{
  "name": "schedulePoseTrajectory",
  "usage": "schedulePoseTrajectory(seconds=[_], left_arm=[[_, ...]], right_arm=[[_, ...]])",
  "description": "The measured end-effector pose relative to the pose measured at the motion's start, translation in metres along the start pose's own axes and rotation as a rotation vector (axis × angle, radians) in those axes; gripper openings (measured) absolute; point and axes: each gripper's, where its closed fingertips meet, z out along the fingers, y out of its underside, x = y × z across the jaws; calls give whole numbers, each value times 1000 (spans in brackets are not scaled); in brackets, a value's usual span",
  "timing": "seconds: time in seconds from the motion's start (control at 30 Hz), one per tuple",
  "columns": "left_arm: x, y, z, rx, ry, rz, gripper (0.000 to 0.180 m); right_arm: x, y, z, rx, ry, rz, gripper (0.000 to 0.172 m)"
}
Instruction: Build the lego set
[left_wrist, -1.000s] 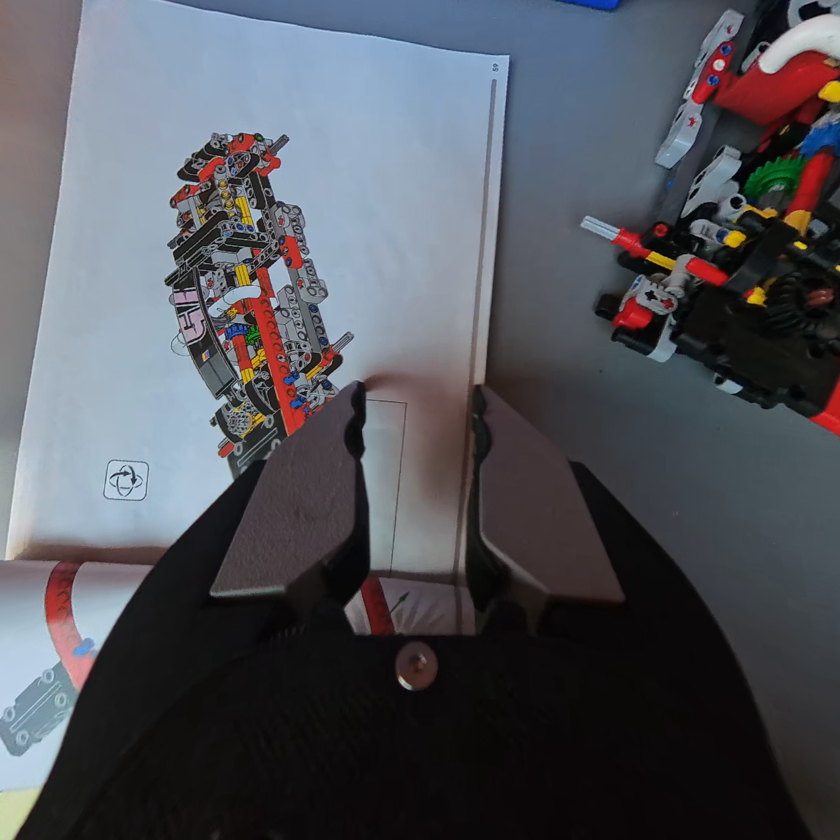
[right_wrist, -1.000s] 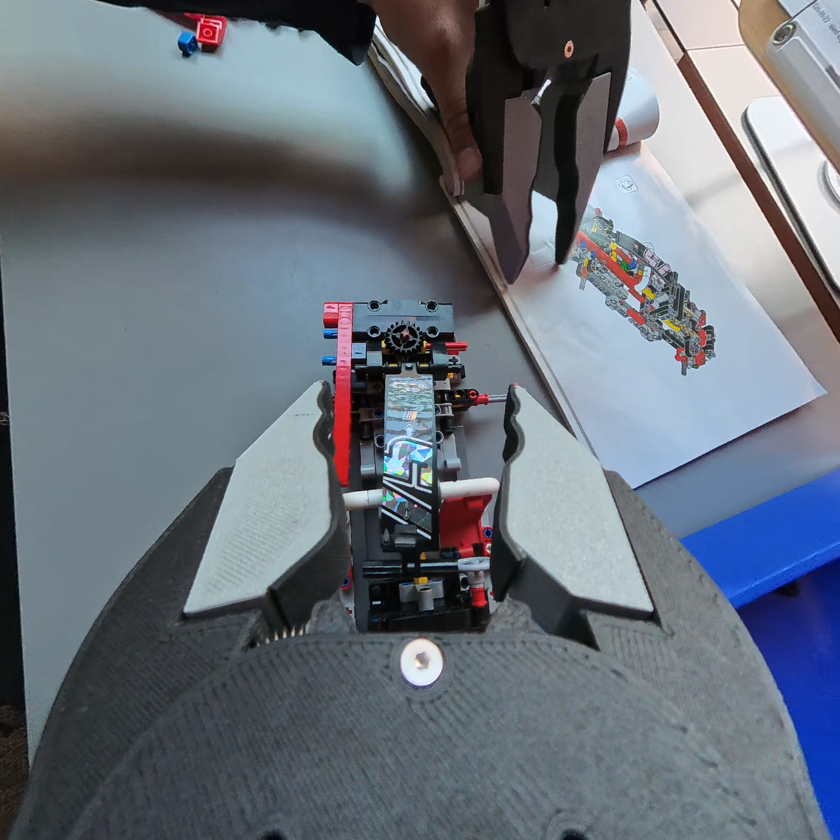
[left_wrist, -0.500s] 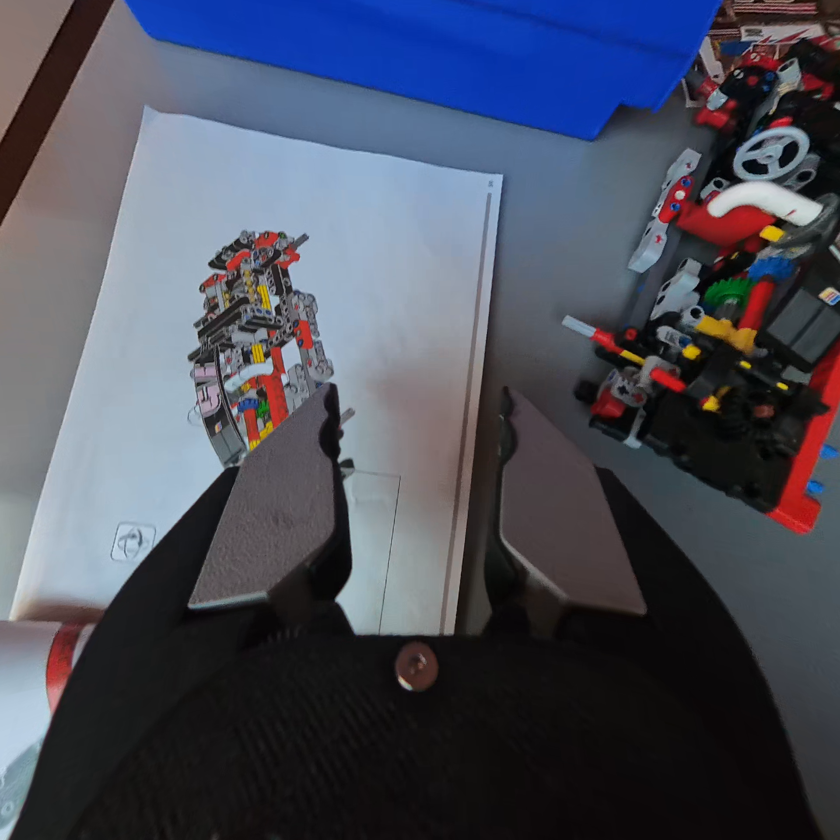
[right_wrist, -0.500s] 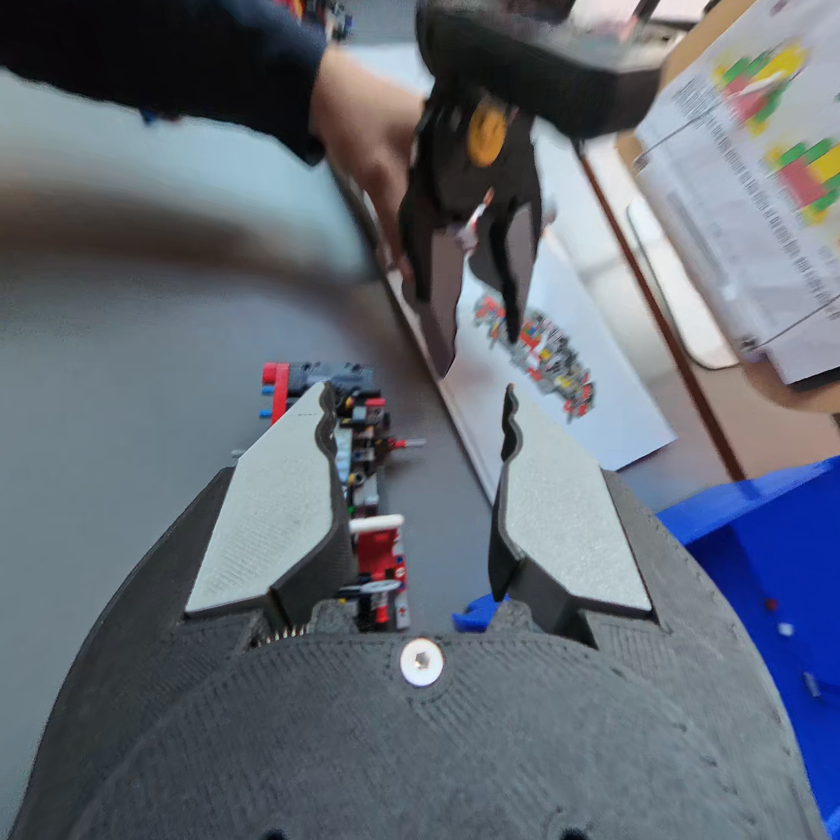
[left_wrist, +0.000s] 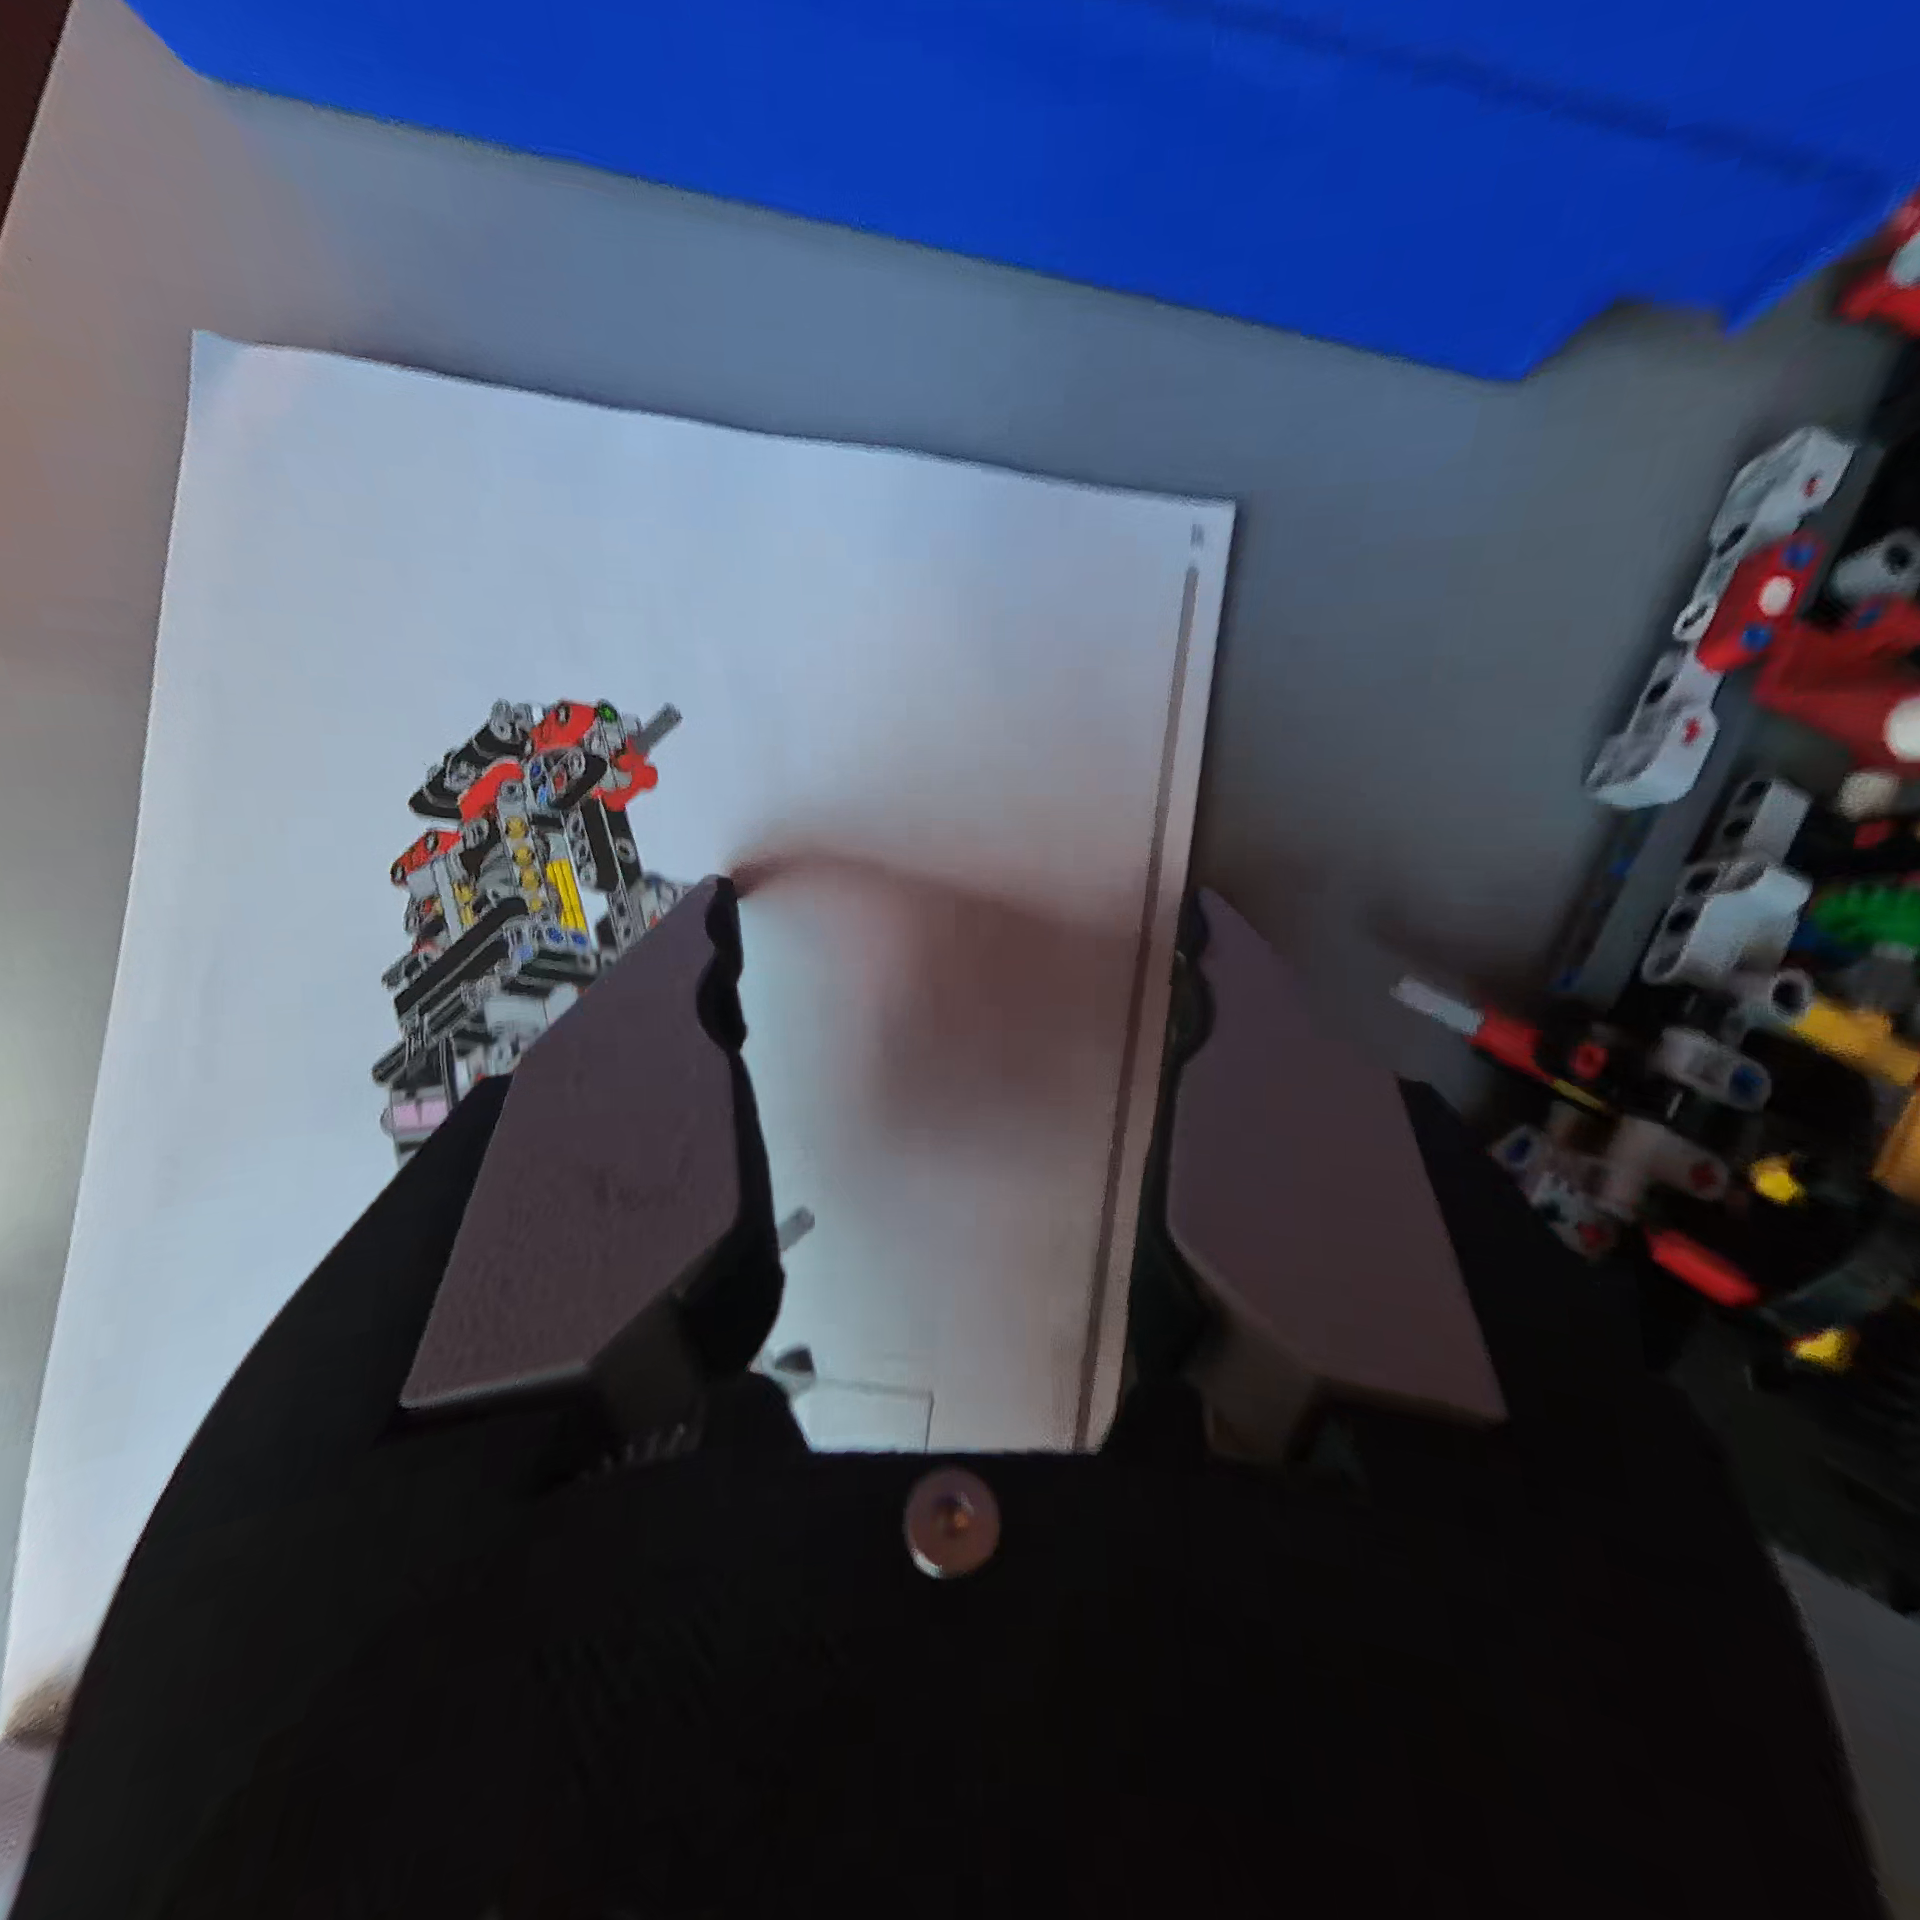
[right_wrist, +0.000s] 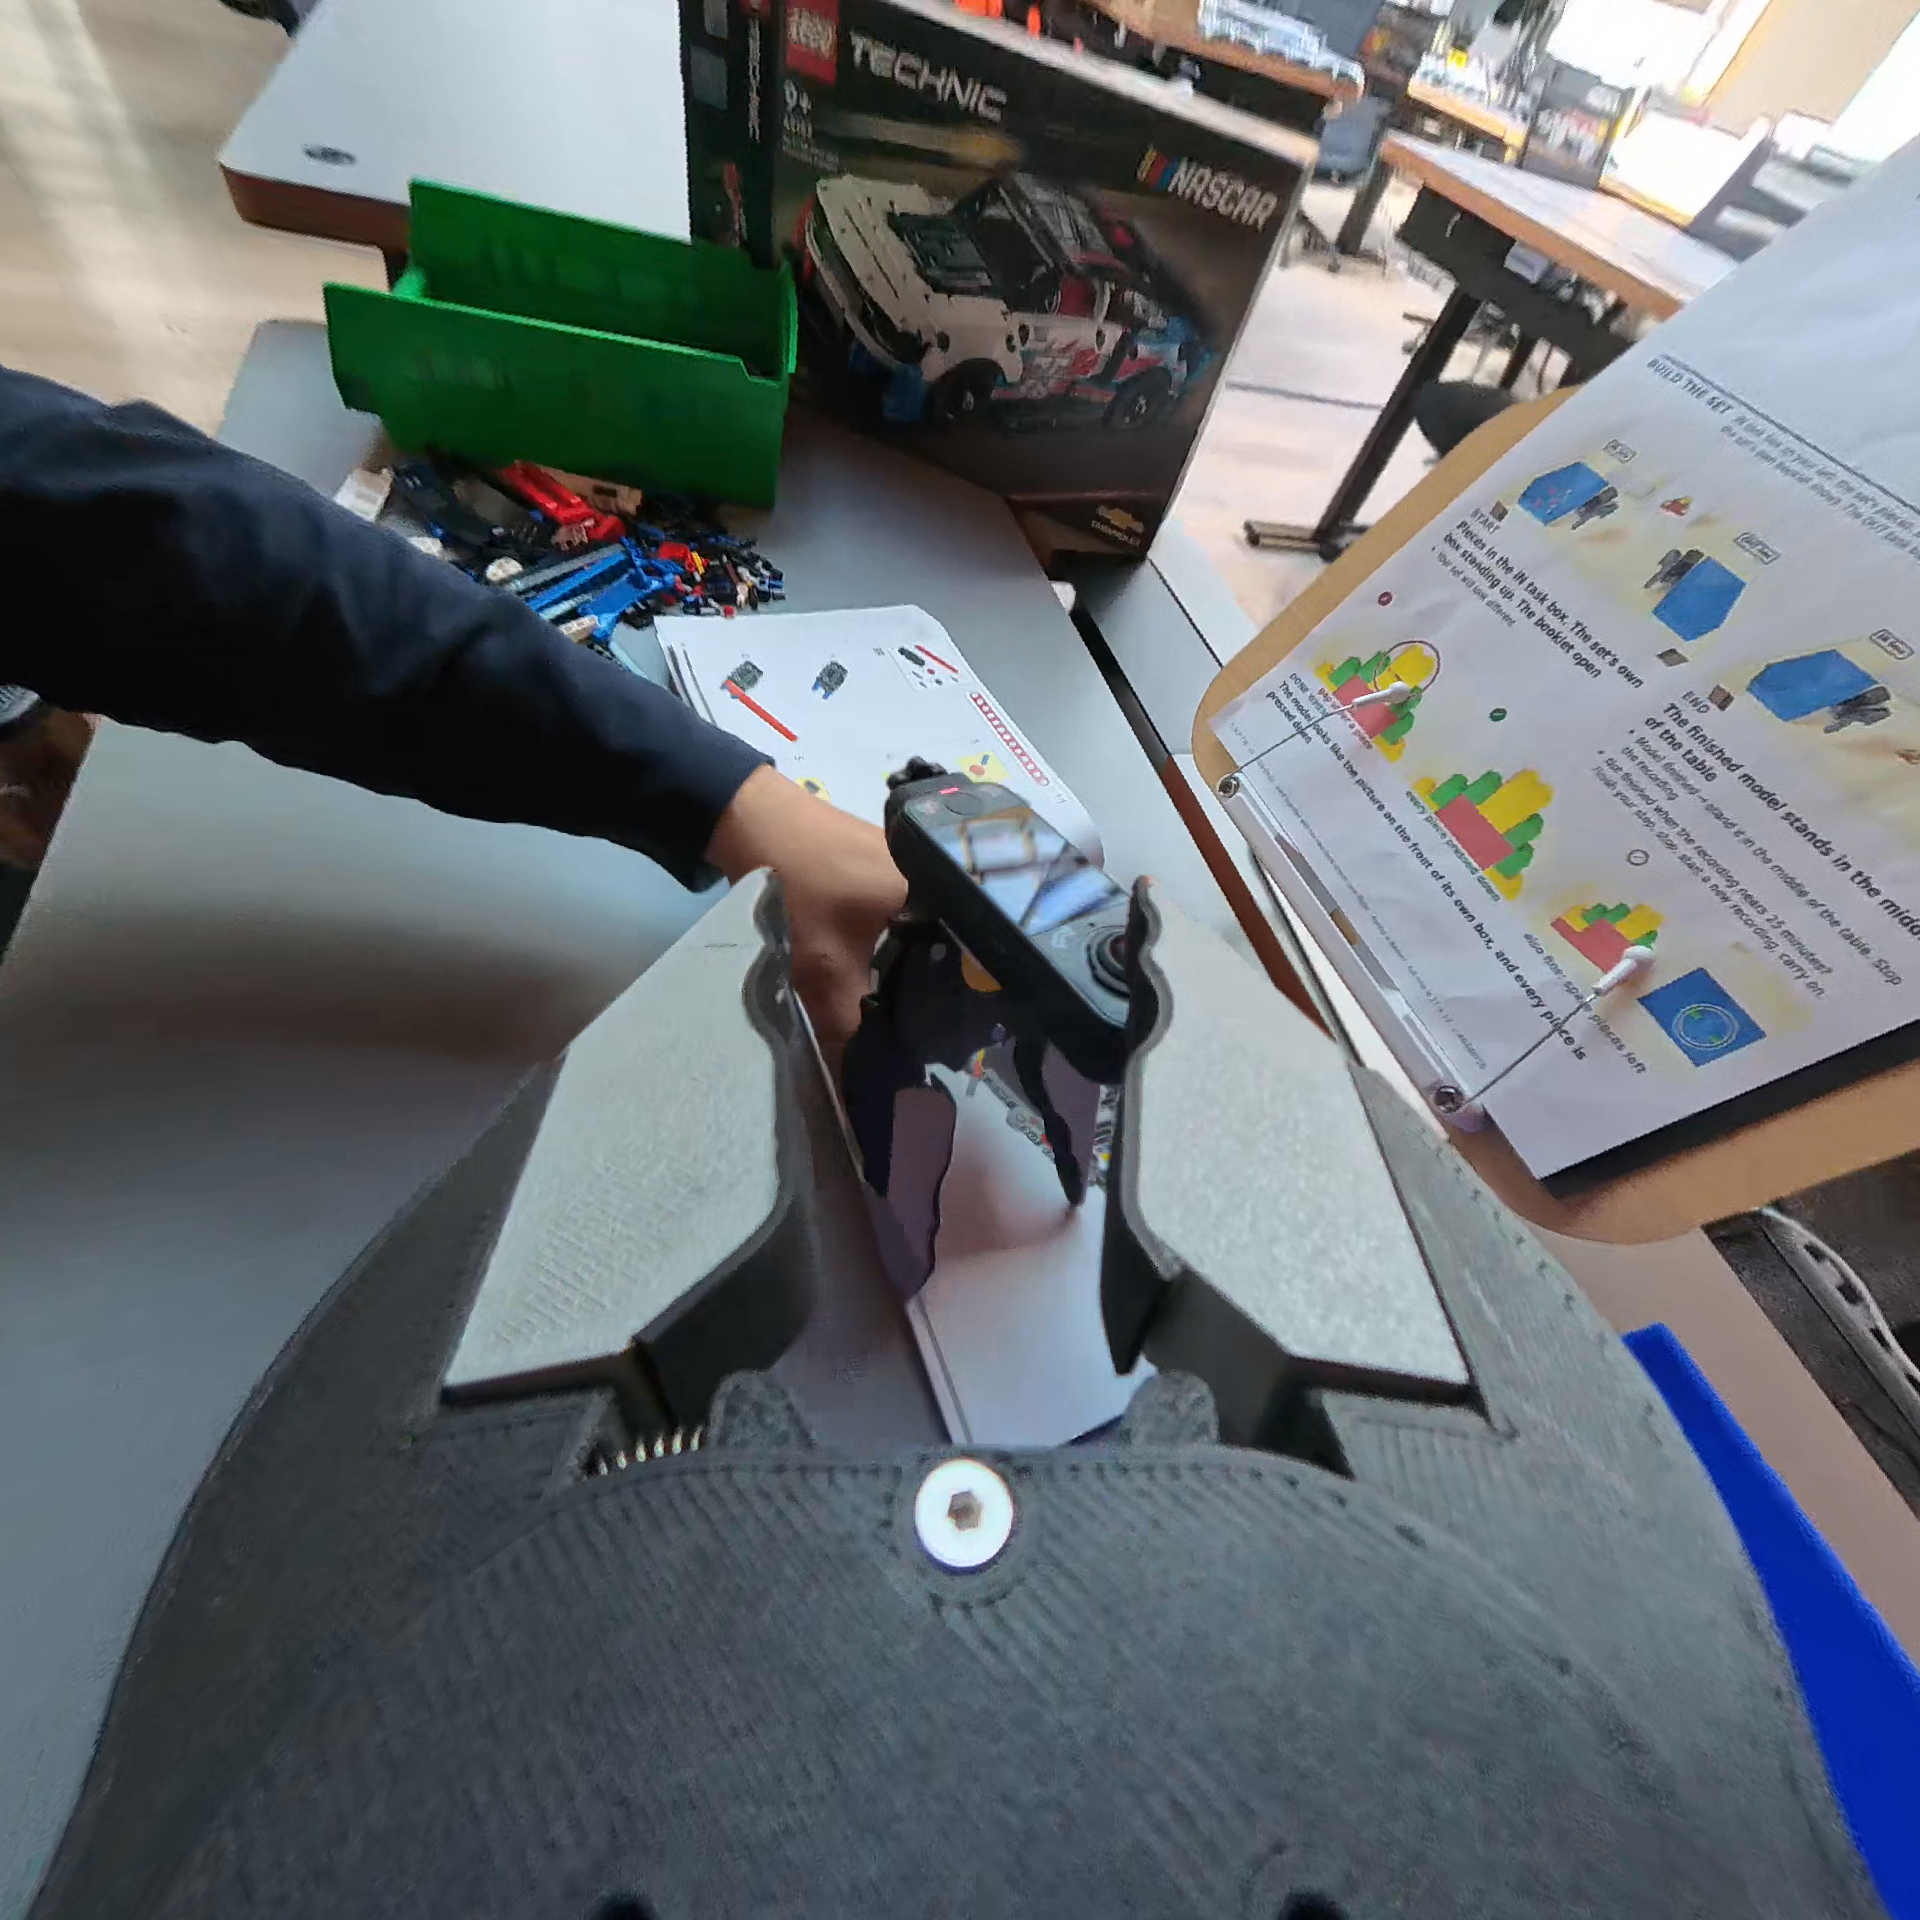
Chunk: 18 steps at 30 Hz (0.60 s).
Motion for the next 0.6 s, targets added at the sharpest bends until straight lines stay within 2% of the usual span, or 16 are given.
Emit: schedulePoseTrajectory(seconds=[0.13,0.27,0.4,0.6], left_arm=[[-9,-25,12,24,-12,-16,82],[-1,-26,20,-38,29,91,71],[-1,-26,20,-22,38,98,71],[-2,-25,19,-12,39,91,67]], right_arm=[[19,0,-22,56,31,61,60],[27,-1,-41,102,62,80,67],[36,5,-49,80,103,68,68],[30,-9,-59,142,93,57,65]])
